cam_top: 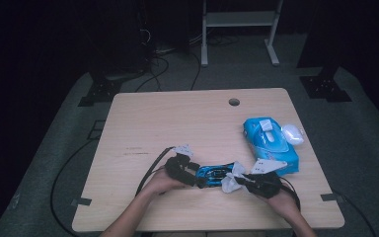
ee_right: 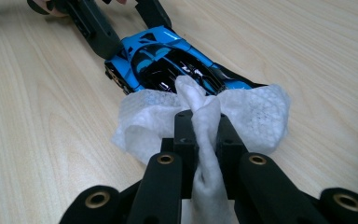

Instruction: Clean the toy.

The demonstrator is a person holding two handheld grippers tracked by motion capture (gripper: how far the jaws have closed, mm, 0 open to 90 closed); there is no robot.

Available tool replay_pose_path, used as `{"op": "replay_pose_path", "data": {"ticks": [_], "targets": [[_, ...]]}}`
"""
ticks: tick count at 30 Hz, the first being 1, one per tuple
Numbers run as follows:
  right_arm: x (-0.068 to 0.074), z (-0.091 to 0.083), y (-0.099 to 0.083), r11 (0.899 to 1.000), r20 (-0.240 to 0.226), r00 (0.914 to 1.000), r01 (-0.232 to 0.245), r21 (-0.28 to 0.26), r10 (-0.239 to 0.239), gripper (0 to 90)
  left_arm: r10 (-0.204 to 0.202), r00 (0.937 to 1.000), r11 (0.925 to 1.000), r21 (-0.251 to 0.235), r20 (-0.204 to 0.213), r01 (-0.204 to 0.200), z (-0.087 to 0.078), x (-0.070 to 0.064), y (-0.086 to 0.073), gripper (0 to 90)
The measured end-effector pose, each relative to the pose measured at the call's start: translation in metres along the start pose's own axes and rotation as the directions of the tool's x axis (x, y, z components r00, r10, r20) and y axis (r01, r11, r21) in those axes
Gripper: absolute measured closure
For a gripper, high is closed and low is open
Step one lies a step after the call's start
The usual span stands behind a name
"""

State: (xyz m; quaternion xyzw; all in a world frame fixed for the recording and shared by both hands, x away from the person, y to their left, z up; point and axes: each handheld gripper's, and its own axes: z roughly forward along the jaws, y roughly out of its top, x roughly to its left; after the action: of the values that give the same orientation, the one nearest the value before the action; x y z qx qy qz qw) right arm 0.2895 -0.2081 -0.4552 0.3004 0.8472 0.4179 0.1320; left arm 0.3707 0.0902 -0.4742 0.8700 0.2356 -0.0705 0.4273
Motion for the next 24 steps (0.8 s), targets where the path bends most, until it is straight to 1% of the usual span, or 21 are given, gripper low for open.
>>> {"op": "replay_pose_path", "data": {"ticks": [1, 2, 6, 13, 17, 20, 24], "targets": [[0.0005, -0.0005, -0.0003, 1.0, -0.002, 1.0, 0.002, 0.001, -0.002, 82.5, -0.011, 0.9999, 0.9999, -0.007, 0.0, 0.011, 0.0007, -0.0003, 0.0, 24.2], [0.001, -0.0007, -0.0006, 1.0, -0.001, 1.0, 0.007, 0.0, -0.007, 82.6, -0.009, 1.0, 1.0, -0.004, 0.0, 0.009, 0.0006, 0.0004, 0.0, 24.2], [0.0027, -0.0018, -0.0018, 1.0, -0.006, 0.9998, 0.018, 0.002, -0.018, 82.7, -0.025, 0.9997, 0.9996, -0.011, -0.005, 0.025, 0.0014, 0.0021, -0.0001, 24.3], [0.0045, -0.0039, -0.0049, 1.0, -0.015, 0.9997, 0.017, -0.003, -0.017, 82.6, -0.041, 0.9991, 0.999, -0.016, 0.005, 0.041, 0.0039, 0.0019, -0.0003, 24.3], [0.0058, -0.0053, -0.0064, 1.0, -0.023, 0.9995, 0.023, -0.001, -0.023, 82.7, -0.036, 0.9993, 0.9992, -0.014, 0.01, 0.037, 0.0047, 0.0015, -0.0001, 24.3], [0.0057, -0.0062, -0.0081, 1.0, -0.032, 0.9994, 0.013, -0.004, -0.013, 82.7, -0.038, 0.9991, 0.9991, -0.015, 0.016, 0.039, 0.0056, 0.0006, 0.0, 24.5], [0.0061, -0.0069, -0.01, 1.0, -0.038, 0.9992, 0.007, -0.008, -0.007, 82.7, -0.03, 0.9988, 0.9994, -0.015, 0.039, 0.03, 0.0061, -0.001, 0.0002, 29.4]]}}
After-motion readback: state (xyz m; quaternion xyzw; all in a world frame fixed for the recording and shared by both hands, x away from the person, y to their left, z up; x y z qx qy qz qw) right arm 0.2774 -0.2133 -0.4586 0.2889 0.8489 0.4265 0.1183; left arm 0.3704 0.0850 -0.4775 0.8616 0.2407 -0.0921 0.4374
